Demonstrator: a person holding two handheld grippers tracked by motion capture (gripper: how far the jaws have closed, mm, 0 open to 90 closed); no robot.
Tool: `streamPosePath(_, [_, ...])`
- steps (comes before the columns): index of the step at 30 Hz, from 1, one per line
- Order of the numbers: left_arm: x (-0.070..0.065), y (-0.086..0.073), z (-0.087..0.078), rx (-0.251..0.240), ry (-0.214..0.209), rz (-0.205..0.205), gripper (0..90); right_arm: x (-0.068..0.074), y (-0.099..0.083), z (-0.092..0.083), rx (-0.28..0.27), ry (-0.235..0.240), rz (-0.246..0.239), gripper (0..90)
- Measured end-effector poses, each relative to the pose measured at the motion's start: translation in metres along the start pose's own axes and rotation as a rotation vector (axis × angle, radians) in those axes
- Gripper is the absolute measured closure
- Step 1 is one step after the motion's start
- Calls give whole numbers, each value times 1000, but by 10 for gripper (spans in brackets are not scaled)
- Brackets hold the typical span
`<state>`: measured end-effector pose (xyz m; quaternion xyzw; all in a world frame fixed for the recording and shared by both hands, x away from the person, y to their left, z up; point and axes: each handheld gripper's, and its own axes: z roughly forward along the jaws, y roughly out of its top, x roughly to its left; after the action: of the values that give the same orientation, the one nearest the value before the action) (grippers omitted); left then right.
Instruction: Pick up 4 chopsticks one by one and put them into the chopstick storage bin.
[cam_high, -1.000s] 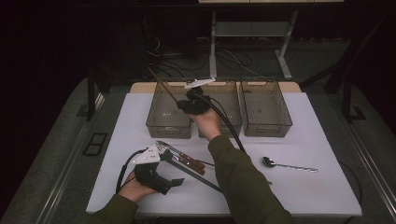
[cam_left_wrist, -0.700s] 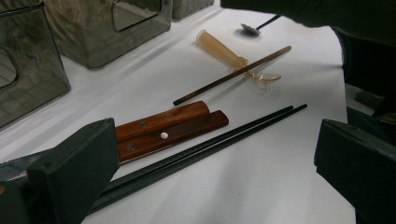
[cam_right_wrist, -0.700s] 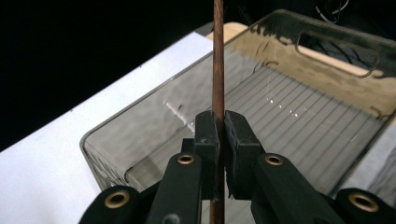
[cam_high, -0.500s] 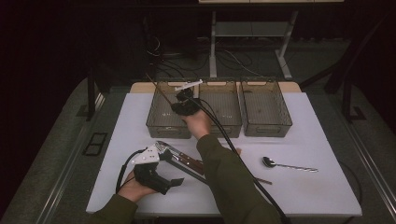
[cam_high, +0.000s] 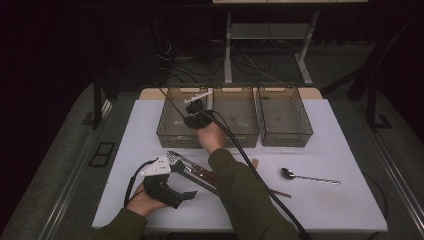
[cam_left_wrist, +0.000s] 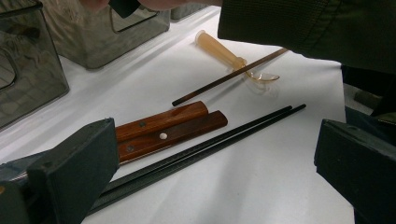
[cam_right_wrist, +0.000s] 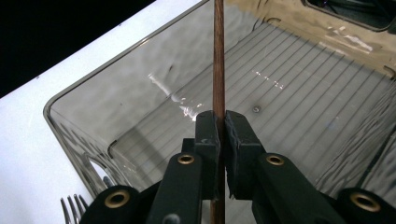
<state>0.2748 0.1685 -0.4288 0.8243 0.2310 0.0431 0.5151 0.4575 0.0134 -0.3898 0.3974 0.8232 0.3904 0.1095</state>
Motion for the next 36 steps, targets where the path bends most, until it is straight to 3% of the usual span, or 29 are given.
streamPosePath(13, [0, 0, 0, -2, 0, 0, 0, -4, 2, -6, 7, 20, -18, 641])
streamPosePath(19, [1, 0, 0, 3, 2, 7, 0, -9, 2, -19, 7, 102, -21, 555])
streamPosePath(27, [2, -1, 0, -4, 8, 3, 0, -21, -7, -47, -11, 186, -69, 465])
streamPosePath(36, [2, -1, 1, -4, 6, -2, 0, -31, -29, -78, -34, 248, -169, 322])
